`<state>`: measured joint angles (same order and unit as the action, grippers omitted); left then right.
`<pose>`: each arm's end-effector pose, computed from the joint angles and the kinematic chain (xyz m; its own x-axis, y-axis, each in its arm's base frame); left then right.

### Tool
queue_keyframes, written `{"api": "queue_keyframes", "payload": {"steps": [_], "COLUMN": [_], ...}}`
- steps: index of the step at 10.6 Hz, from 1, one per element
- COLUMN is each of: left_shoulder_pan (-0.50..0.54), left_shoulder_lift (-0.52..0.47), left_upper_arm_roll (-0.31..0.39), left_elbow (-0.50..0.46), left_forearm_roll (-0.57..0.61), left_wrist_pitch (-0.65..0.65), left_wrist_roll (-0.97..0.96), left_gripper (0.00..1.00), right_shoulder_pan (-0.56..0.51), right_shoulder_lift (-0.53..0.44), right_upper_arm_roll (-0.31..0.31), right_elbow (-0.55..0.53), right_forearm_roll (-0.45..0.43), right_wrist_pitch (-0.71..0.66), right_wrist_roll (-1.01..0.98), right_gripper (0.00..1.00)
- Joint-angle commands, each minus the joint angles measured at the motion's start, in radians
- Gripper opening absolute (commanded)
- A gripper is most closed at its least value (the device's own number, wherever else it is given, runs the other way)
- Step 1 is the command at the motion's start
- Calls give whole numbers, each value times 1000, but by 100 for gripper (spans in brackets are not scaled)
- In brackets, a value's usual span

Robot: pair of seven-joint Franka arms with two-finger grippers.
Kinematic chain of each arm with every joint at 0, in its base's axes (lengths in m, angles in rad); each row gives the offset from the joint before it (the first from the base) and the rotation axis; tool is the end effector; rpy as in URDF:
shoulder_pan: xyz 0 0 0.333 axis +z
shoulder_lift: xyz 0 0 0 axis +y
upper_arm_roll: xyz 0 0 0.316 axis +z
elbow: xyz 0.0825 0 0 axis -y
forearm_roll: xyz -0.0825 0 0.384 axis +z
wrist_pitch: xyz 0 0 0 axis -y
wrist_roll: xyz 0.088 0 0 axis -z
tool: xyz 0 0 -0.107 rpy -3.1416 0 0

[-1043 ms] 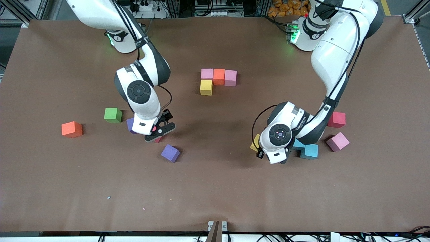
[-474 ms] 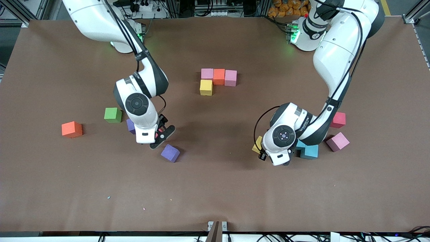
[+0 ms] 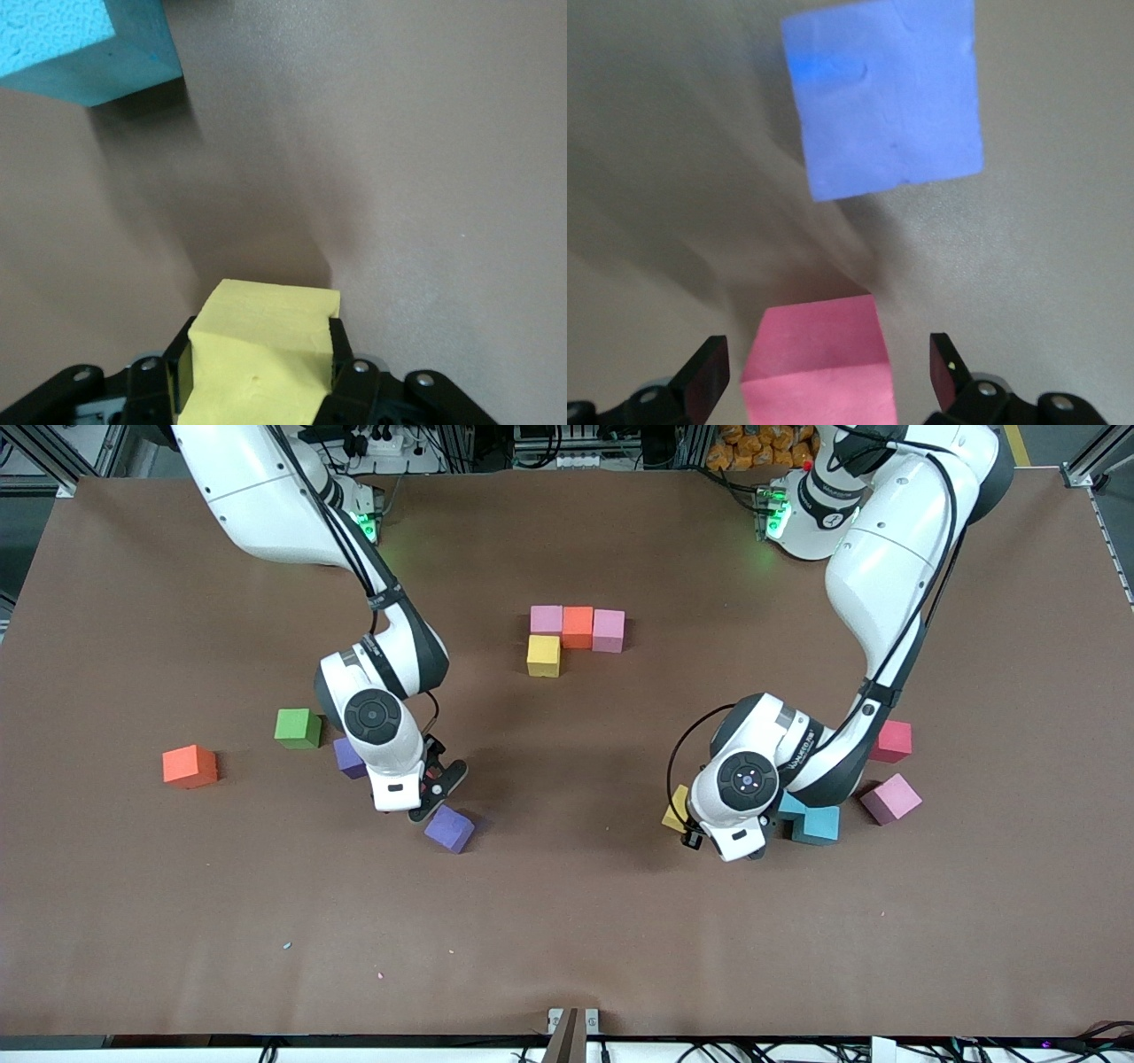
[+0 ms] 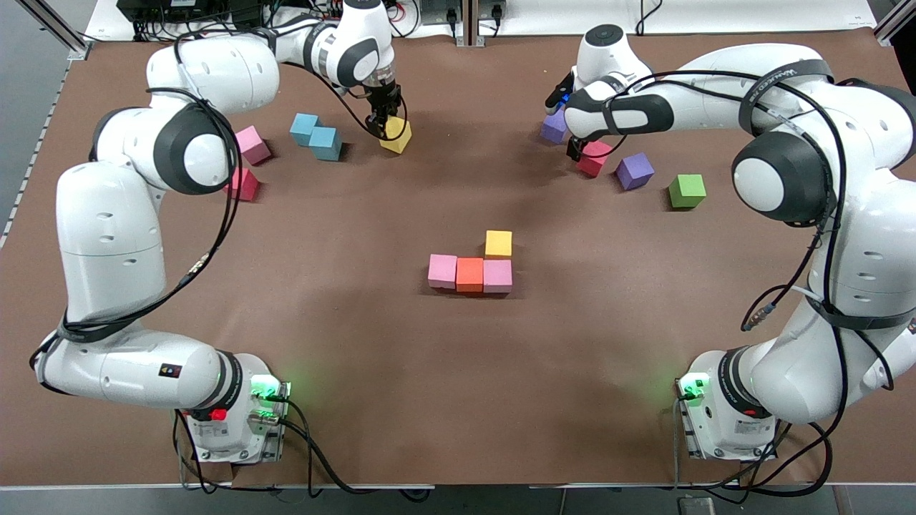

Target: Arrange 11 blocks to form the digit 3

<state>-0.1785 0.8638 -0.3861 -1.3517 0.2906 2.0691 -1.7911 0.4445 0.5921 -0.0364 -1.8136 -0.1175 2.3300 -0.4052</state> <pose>0.6521 -0.3239 0.2217 0.3719 0.9278 -0.0301 0.9235 -0.3731 -0.0890 0.5909 0.2549 0.2069 0.6180 0.7781 -0.1126 0.7858 -0.6156 0.0593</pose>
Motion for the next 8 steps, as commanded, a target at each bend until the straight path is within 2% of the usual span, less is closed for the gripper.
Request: {"api": "queue_keyframes", "payload": {"steps": [1,4,5,6,7,8], "left_shoulder_pan": [-3,1,7,10,10,10], "left_shoulder_lift": [-29,-54,-67,-80,-80,-81], "left_upper_arm_roll": [-2,-5,-5,-5,-4,-4], "left_elbow": [-7,-7,-9,-9,-12,-18], "left_forearm_roll": [12,-7,-16,-25,-25,-25], "left_wrist_pitch": [-6,-17,-20,-35,-40,-40], "left_wrist_roll": [-30,-45,-44,-39,-39,-39], "left_gripper": [0,0,0,0,0,0], "right_shoulder_pan": [-38,-40,-38,-36,-32,-27], "right_shoulder_lift": [8,17,18,17,17,11], "right_upper_arm_roll": [16,18,18,18,18,18], "right_elbow": [-7,-23,-26,-36,-36,-35], "right_forearm_roll": [-5,8,30,59,79,84], "right_wrist_pitch": [17,15,12,11,5,-1], "right_wrist_roll": [-40,-40,-38,-38,-37,-30], "right_gripper": [100,100,81,43,21,13]}}
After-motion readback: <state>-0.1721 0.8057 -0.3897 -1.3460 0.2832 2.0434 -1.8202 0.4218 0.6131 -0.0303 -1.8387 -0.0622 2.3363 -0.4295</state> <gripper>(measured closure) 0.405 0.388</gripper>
